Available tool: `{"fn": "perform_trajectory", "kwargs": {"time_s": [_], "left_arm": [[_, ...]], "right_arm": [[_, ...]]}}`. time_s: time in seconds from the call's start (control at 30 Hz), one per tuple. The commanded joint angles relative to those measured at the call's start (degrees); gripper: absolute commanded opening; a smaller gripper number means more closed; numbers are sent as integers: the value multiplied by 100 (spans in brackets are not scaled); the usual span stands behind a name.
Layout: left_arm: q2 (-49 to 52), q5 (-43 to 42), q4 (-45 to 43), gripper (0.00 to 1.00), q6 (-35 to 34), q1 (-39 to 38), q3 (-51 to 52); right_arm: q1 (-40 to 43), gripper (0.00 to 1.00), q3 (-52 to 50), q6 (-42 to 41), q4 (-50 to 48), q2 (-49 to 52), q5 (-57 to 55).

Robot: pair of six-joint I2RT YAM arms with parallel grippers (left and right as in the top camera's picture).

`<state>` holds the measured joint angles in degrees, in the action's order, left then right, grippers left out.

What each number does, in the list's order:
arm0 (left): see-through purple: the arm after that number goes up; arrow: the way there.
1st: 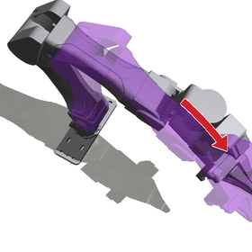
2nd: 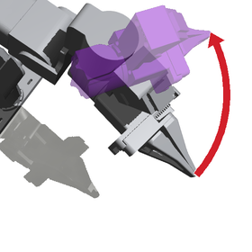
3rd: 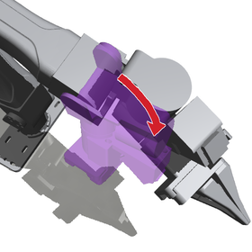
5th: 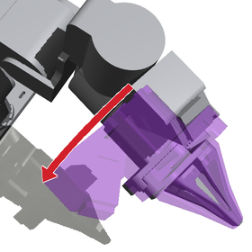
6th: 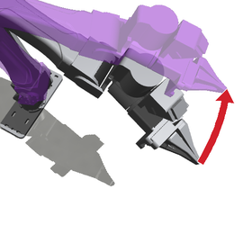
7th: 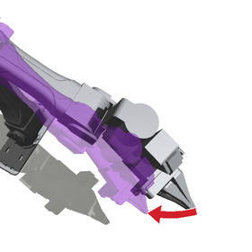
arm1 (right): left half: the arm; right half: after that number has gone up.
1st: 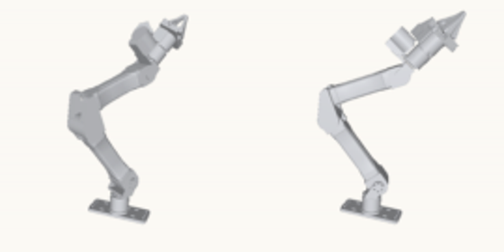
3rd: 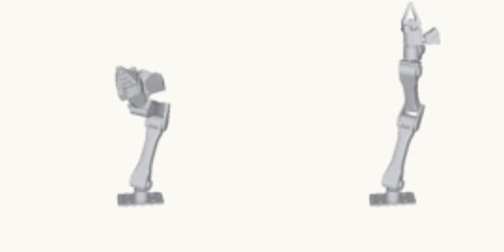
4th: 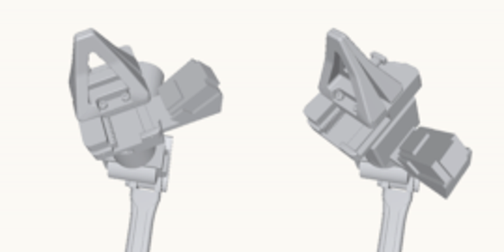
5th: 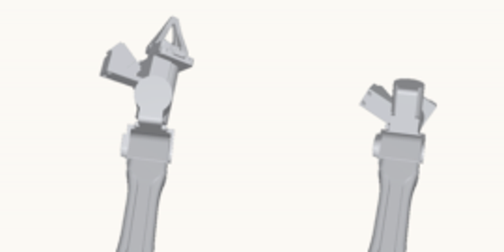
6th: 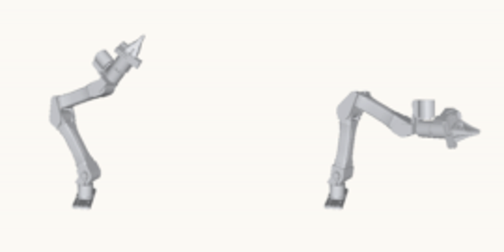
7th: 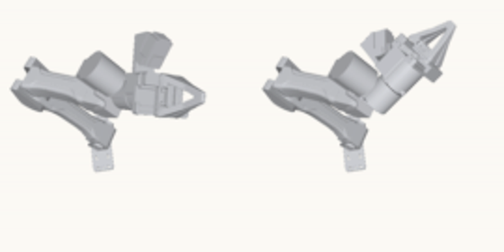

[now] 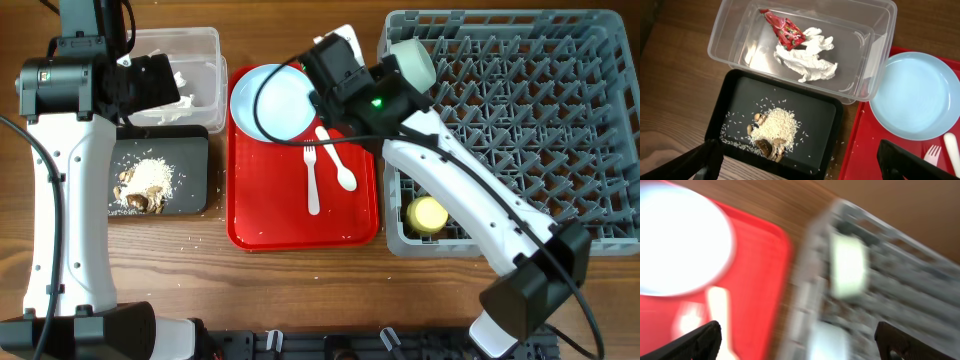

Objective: Sort waste into correct bins and load items into the dishwasher rack
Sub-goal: 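Grasp the edge of the white plate with the right gripper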

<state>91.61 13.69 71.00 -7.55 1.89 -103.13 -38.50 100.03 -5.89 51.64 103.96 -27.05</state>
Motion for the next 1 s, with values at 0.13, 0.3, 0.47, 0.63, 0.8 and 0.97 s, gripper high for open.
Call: {"fn": "perform_trajectory", "kwargs": {"time_s": [0.13,0.3,0.47,0.63,0.8,0.97], "left_arm": [[11,28,0,100,72,26,-35],[13,28,0,100,72,26,-35],[11,28,0,100,72,26,-35],[11,28,0,100,72,26,-35],[11,28,0,100,72,26,-35],[11,28,0,100,72,26,-35]], "right_arm": [[-11,100,33,-341,-918,-20,2345],[-11,99,-52,-468,-964,179,2393],[-11,99,-120,-1075,-1213,511,2391],[-11,95,-138,-1093,-1187,815,2420],[-4,93,-153,-1386,-1200,953,2411],[-4,92,-155,-1534,-1200,1270,2415]]}}
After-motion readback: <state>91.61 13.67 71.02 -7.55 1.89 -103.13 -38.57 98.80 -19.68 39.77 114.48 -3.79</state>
